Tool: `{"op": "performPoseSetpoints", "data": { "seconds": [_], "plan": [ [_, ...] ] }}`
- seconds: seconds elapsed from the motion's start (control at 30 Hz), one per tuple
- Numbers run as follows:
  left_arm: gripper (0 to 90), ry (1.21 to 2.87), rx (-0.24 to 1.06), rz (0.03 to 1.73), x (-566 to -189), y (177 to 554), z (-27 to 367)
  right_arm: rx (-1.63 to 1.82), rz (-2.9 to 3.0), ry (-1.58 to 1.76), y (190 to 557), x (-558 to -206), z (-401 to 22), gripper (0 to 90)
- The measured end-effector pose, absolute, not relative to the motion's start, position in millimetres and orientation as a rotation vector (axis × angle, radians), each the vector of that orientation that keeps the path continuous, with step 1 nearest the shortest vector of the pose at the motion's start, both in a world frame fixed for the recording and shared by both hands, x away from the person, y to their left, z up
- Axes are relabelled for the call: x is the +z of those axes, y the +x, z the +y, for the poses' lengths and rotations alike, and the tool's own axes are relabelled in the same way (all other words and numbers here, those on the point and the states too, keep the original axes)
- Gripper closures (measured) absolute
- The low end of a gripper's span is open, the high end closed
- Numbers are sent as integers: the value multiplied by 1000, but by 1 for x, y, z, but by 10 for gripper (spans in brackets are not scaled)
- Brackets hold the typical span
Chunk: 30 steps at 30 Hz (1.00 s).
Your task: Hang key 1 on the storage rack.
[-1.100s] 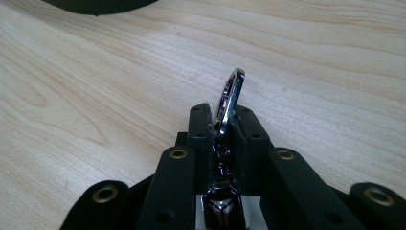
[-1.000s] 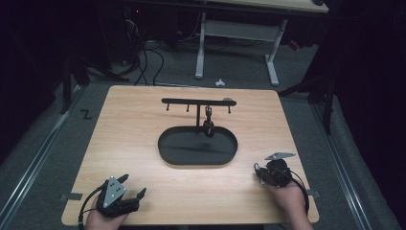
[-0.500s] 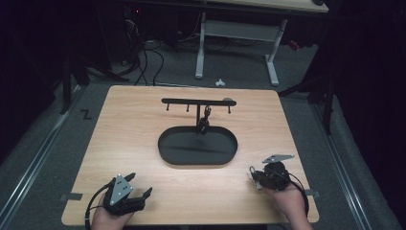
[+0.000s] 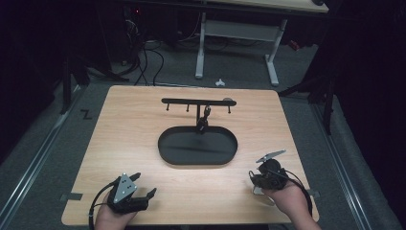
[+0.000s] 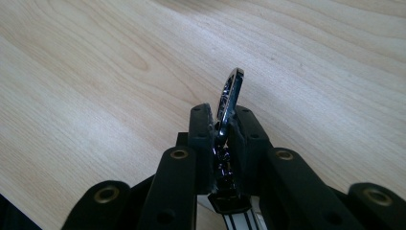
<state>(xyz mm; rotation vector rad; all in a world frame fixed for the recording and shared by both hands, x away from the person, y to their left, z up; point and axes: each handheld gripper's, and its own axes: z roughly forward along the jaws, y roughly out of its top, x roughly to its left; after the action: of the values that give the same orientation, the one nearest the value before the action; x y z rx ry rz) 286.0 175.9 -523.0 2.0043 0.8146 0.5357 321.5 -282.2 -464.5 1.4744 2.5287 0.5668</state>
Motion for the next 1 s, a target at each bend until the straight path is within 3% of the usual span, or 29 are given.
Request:
{"op": "performPoseSetpoints", "data": {
  "seconds": [1.0],
  "plan": [
    [224,2000,529,826,-524,287,178,533,2559,1439,337,-399,-269,803]
  ]
}}
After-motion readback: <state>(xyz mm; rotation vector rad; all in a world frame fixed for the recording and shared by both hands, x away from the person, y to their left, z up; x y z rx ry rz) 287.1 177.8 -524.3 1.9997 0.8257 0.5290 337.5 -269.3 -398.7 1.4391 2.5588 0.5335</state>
